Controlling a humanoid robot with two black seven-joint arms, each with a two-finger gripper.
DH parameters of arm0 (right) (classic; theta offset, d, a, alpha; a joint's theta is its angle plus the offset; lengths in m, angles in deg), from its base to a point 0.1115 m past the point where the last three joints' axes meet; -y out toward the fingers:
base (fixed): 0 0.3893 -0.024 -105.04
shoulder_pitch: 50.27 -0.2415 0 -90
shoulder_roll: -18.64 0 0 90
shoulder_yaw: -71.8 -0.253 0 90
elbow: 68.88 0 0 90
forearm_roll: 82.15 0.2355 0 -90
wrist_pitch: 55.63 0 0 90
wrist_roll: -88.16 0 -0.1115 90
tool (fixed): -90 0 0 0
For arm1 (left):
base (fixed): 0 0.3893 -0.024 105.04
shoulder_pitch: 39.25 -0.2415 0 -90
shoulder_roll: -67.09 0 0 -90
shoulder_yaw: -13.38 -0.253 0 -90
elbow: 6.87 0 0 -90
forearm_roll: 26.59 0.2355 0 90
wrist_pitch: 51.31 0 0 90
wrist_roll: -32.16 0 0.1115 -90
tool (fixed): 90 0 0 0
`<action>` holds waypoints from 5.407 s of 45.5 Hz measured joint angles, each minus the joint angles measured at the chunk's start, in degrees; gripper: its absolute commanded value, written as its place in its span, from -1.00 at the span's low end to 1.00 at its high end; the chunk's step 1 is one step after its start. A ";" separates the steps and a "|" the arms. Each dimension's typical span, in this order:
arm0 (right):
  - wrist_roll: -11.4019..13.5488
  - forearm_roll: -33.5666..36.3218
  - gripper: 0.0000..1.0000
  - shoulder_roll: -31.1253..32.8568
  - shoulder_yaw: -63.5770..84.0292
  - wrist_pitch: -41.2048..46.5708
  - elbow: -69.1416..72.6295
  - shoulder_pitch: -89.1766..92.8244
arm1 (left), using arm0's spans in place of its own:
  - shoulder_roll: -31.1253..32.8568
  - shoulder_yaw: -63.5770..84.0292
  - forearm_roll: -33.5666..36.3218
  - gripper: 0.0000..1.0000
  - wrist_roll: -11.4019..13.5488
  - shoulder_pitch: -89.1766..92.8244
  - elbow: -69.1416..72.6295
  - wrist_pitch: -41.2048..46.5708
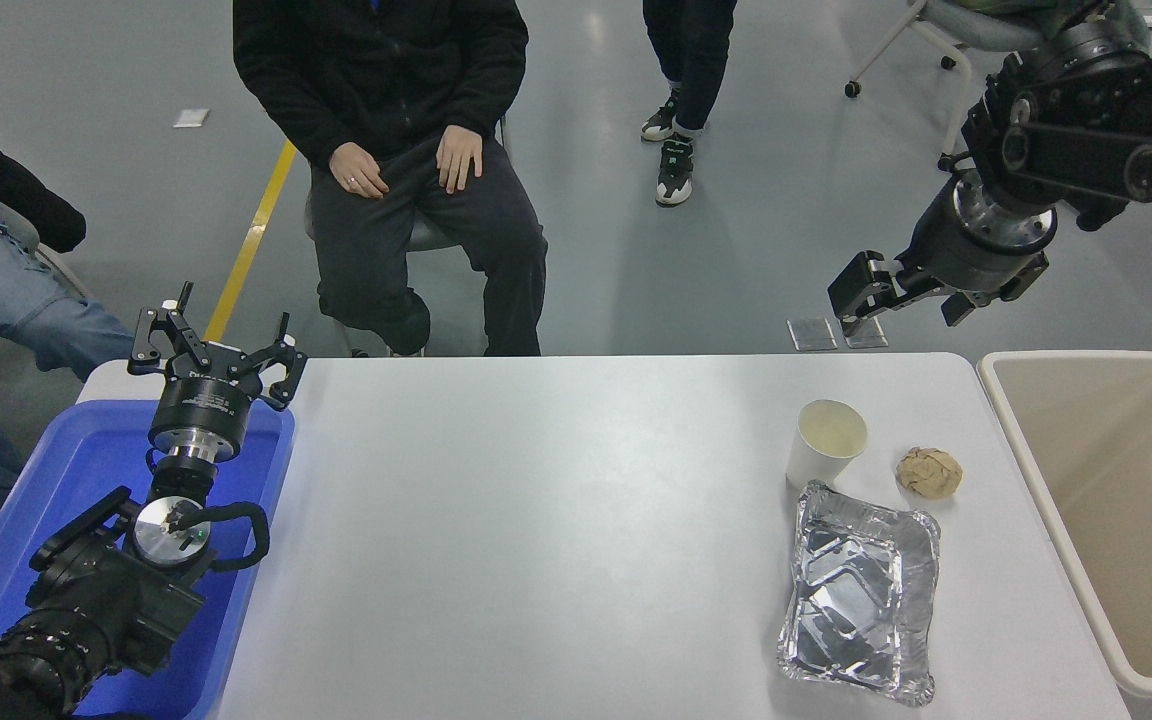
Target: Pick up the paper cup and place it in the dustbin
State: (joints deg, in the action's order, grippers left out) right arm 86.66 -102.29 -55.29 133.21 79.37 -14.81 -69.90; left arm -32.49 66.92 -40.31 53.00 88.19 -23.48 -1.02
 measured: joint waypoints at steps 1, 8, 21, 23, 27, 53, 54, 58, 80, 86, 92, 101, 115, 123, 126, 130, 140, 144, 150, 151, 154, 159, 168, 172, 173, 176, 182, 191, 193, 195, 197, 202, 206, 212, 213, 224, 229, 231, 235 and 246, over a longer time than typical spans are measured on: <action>-0.01 0.46 1.00 0.00 0.04 0.00 -0.08 0.26 | 0.00 0.00 0.01 0.98 0.00 0.00 0.00 0.00; 0.00 3.89 1.00 -0.02 0.48 0.00 -0.68 2.29 | 0.00 0.00 0.00 0.98 0.01 0.00 0.00 -0.01; 0.00 6.59 1.00 -0.06 1.99 -1.04 -1.34 5.99 | 0.00 0.04 0.00 0.98 0.01 0.00 0.00 -0.02; 0.01 6.75 1.00 -0.06 2.12 -2.01 -1.40 6.60 | 0.00 0.04 0.00 0.98 0.01 0.00 0.00 -0.02; 0.00 7.00 1.00 -0.06 2.11 -4.99 -1.40 7.95 | 0.00 0.04 0.01 0.98 0.01 0.00 0.00 -0.02; 0.01 6.71 1.00 -0.47 -1.01 -28.99 -2.56 18.76 | 0.00 0.00 -0.01 0.98 0.00 0.00 0.00 -0.02; -0.01 6.70 1.00 -0.48 -1.29 -29.48 -2.75 19.18 | 0.00 0.00 0.00 0.98 0.00 0.00 0.00 -0.02; -0.02 6.63 1.00 -0.51 -2.43 -31.22 -3.73 20.91 | 0.00 0.00 0.00 0.98 -0.02 0.00 0.00 -0.02; 0.00 2.79 1.00 -1.91 -4.60 -34.64 -8.72 29.09 | 0.00 0.04 0.00 0.98 -0.01 0.00 0.00 -0.02; 0.00 1.87 0.99 -2.08 -4.75 -34.97 -9.71 30.75 | 0.00 0.04 0.01 0.98 -0.01 0.00 0.00 -0.02; -0.01 1.40 0.95 -2.20 -4.82 -35.83 -10.27 32.06 | 0.00 0.05 0.00 0.98 -0.01 0.00 0.00 -0.02; -0.01 1.09 0.87 -2.45 -4.87 -37.75 -10.62 33.73 | 0.00 0.05 0.00 0.98 0.00 0.00 0.00 -0.02; 0.00 1.00 -0.42 -3.00 -5.09 -39.17 -10.81 35.02 | 0.00 0.05 0.00 0.98 0.00 0.00 0.01 -0.02; 0.05 1.19 -1.00 -3.08 -5.19 -39.01 -10.53 35.27 | 0.00 0.05 0.00 0.98 0.00 0.00 0.01 -0.02; 0.07 1.40 -1.00 -3.08 -5.26 -38.97 -10.45 35.30 | 0.00 0.05 0.00 0.98 0.00 0.00 0.01 -0.02; 0.08 1.64 -1.00 -3.08 -5.51 -38.89 -10.32 35.32 | 0.00 0.05 0.00 0.98 0.00 0.00 0.01 -0.02; 0.10 1.90 -1.00 -3.01 -5.86 -38.75 -9.90 35.33 | 0.00 0.04 0.00 0.98 0.00 0.00 0.01 -0.02; 0.10 1.94 -1.00 -3.00 -5.91 -38.71 -9.77 35.30 | 0.00 0.04 0.00 0.98 0.00 0.00 0.01 -0.02; 0.10 1.98 -1.00 -2.96 -5.96 -38.62 -9.36 34.82 | 0.00 0.07 0.00 0.98 0.00 0.00 0.01 -0.02; 0.09 1.98 -1.00 -2.93 -5.97 -38.59 -9.22 34.63 | 0.00 0.07 0.00 0.98 0.00 0.00 0.01 -0.02; 0.07 1.98 -1.00 -2.62 -5.97 -38.19 -8.18 33.57 | 0.00 0.07 0.00 0.98 0.00 0.00 0.00 -0.02; 0.08 1.92 -1.00 -1.39 -5.58 -36.62 -5.63 30.96 | 0.00 0.07 0.00 0.98 0.00 0.00 -0.01 -0.02; 0.03 1.56 -1.00 1.65 -3.99 -29.28 -1.06 23.20 | 0.00 0.07 0.00 0.98 0.00 0.00 -0.01 -0.02; 0.01 1.44 -1.00 2.94 -3.18 -24.96 0.30 19.52 | 0.00 0.07 0.00 0.98 0.00 0.00 -0.01 -0.02; 0.02 1.42 -1.00 3.25 -3.06 -23.86 0.56 18.61 | 0.00 0.07 0.00 0.98 0.00 0.00 -0.01 -0.02; 0.01 1.38 -1.00 4.25 -2.72 -20.58 1.25 15.86 | 0.00 0.07 0.01 0.98 -0.01 0.00 -0.01 -0.02; 0.01 1.30 -1.00 5.88 -2.11 -14.60 2.26 10.47 | 0.00 0.05 0.00 0.98 0.00 0.00 -0.01 -0.02; 0.26 0.74 -1.00 7.62 -1.29 -6.06 3.25 2.39 | 0.00 0.04 0.00 0.98 0.00 0.00 0.00 -0.02; 0.30 0.52 -1.00 7.84 -1.09 -5.06 3.40 0.96 | 0.00 0.05 0.01 0.98 0.00 0.01 0.00 -0.02; 0.30 0.26 -1.00 8.12 -0.85 -4.03 3.52 -0.79 | 0.00 0.04 0.00 0.98 -0.01 0.00 0.00 -0.02; 0.35 0.01 -1.00 8.39 -0.67 -3.34 3.59 -2.26 | 0.00 0.04 0.01 0.98 0.00 0.00 0.00 -0.02; 0.39 -0.51 -1.00 9.38 -0.18 -1.83 3.77 -6.88 | 0.00 0.04 0.00 0.98 0.00 0.00 0.00 -0.02; 0.39 -0.70 -1.00 9.96 0.01 -1.30 3.84 -9.36 | 0.00 0.04 -0.01 0.98 0.00 0.00 0.00 -0.02; 0.47 -0.88 -1.00 11.10 0.23 -0.69 3.90 -13.45 | 0.00 0.04 0.01 0.98 0.00 0.00 0.00 -0.02; 0.45 -0.88 -1.00 11.26 0.24 -0.62 3.91 -14.00 | 0.00 0.04 0.00 0.98 0.00 0.00 0.00 -0.01; 0.50 -1.00 -1.00 12.61 0.39 -0.18 3.99 -17.78 | 0.00 0.04 0.01 0.98 0.00 0.00 0.00 -0.02; 0.52 -1.05 -1.00 13.12 0.42 -0.12 4.01 -18.43 | 0.00 0.05 0.00 0.98 0.00 0.00 0.00 -0.02; 0.51 -1.06 -1.00 13.38 0.42 -0.09 4.01 -18.63 | 0.00 0.04 0.00 0.98 0.00 0.00 0.00 -0.02; 0.55 -1.19 -1.00 14.05 0.41 -0.06 3.91 -18.88 | 0.00 0.04 0.01 0.98 0.00 0.00 0.00 -0.02; 0.63 -3.35 -1.00 17.44 0.44 -0.02 3.38 -18.45 | 0.00 0.04 0.00 0.98 0.00 0.00 0.00 -0.01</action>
State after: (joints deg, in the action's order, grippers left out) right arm 87.30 -105.64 -37.85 133.65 79.35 -11.43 -88.35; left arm -32.49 66.96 -40.30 53.00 88.20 -23.48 -1.03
